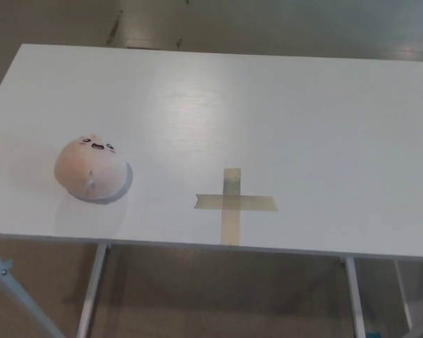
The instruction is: Use the left hand to take the pink dumpling toy on a person's hand and put it on the desk.
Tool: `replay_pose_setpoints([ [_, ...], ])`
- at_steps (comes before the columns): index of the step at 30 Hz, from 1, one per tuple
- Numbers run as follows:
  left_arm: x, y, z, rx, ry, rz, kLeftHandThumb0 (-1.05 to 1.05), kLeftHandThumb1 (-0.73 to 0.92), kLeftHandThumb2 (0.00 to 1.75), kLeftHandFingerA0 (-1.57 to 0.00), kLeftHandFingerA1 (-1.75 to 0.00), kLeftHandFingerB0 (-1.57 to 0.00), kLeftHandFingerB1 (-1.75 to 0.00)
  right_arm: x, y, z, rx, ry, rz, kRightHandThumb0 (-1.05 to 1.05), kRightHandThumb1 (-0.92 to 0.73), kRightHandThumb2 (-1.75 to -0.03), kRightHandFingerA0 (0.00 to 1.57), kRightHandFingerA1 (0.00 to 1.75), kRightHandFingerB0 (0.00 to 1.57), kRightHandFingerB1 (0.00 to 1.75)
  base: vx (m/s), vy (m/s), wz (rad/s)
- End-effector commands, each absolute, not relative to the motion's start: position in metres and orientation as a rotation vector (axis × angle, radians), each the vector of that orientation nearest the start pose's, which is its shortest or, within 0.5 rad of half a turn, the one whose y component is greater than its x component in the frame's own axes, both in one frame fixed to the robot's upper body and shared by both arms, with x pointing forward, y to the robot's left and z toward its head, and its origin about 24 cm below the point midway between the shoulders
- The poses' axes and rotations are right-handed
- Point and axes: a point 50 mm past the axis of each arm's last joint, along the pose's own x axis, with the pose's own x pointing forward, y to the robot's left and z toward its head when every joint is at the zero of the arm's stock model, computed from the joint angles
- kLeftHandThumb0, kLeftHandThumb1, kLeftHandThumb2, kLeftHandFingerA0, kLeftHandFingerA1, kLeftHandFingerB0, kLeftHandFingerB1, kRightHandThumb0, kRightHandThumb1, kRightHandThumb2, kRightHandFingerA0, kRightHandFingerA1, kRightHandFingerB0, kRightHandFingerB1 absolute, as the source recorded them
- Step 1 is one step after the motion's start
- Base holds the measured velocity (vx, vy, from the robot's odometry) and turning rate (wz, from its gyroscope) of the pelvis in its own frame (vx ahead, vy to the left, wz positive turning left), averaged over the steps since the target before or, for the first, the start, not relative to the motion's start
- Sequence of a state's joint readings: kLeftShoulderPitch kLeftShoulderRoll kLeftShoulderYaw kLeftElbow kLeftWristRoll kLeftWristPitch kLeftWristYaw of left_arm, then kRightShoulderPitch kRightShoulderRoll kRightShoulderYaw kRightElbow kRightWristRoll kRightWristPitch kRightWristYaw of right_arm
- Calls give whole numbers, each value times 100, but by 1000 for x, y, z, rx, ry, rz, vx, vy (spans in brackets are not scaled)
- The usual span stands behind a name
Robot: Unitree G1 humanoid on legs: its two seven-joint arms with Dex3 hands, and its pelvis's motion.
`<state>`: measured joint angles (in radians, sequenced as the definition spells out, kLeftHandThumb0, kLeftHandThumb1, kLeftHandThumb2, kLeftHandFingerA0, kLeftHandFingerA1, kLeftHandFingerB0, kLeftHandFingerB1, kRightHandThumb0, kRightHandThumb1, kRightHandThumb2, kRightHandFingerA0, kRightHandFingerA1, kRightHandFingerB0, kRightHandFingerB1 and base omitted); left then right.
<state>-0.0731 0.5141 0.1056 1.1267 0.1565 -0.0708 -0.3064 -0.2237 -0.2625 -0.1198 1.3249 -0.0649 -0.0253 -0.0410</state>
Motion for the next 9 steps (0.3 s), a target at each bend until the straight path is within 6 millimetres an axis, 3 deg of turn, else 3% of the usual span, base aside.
replay_pose_setpoints([
  [1,151,336,-100,508,1015,90,-58,61,91,-55,-55,-40,-49,171,-258,-131,-188,1014,-272,-23,-70,-61,68,47,54,43,0,0,0],
  [9,160,338,-96,506,996,90,-58,61,90,-53,-54,-40,-49,177,-257,-128,-173,1001,-273,-23,-70,-61,68,46,55,43,0,0,0],
])
